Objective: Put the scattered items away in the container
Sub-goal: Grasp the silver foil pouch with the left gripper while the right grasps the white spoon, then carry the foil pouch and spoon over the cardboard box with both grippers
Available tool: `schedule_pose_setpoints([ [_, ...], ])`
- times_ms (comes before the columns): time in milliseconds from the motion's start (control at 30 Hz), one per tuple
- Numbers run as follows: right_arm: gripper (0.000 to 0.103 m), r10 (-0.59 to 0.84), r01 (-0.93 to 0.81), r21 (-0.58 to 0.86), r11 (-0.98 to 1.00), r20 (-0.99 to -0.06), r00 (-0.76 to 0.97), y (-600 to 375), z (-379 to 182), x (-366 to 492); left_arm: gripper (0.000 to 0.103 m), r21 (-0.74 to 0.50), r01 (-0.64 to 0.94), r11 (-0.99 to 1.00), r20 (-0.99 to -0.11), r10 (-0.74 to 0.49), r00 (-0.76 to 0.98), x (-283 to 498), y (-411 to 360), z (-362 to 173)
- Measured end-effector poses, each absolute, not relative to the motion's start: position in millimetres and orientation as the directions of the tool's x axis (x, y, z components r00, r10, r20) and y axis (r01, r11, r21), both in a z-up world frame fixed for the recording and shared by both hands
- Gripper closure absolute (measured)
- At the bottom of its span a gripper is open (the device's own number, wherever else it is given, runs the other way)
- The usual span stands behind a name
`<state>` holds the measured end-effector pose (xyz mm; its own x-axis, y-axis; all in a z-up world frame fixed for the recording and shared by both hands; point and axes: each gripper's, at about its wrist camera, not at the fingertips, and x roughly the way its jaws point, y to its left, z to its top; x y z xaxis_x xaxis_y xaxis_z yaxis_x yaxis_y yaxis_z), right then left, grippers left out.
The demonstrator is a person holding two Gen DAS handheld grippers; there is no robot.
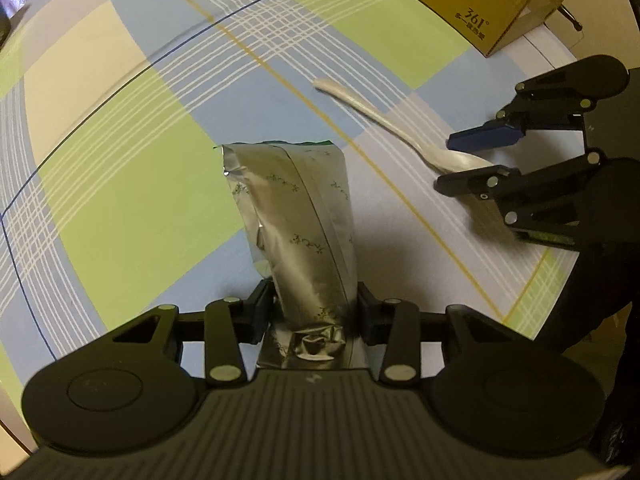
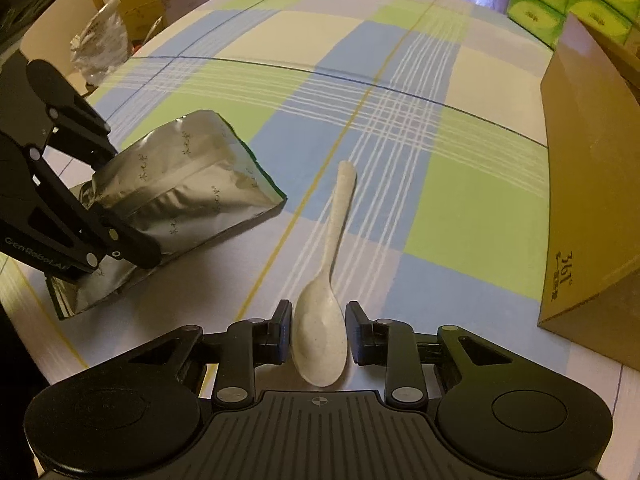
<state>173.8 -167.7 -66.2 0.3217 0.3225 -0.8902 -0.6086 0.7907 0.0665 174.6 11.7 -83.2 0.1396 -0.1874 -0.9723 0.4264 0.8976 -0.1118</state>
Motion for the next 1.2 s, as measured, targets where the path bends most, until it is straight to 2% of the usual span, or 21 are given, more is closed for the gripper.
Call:
schedule_pose_setpoints([
  [433,0.073,0.381,-0.573,0.107,0.813,-0.841,0.384,-180.8,-48.8,160.8,0.067,-0.106,0.396,0.912,-0.964,-0.193,0.184,165.6,15.9,-62.9],
  [467,0.099,0.382,-0.572,0.111,0.812,-0.843,0.379,-181.3,-48.8,159.9,0.067,-0.105,0.397,0.912,-0.964,-0.192,0.186,164.9,15.6,-61.9],
  [800,0.099,0.33,-0.587,0.063,0.807,-0.872,0.361,-176.4,-58.1,159.4,0.067,-0.127,0.389,0.912,-0.961,-0.211,0.181,161.2,12.8,-67.8],
  [1200,0.1,0.411,-0.567,0.125,0.814,-0.814,0.411,-185.5,-38.3,152.6,0.067,-0.138,0.373,0.918,-0.95,-0.229,0.213,161.2,19.4,-59.9],
])
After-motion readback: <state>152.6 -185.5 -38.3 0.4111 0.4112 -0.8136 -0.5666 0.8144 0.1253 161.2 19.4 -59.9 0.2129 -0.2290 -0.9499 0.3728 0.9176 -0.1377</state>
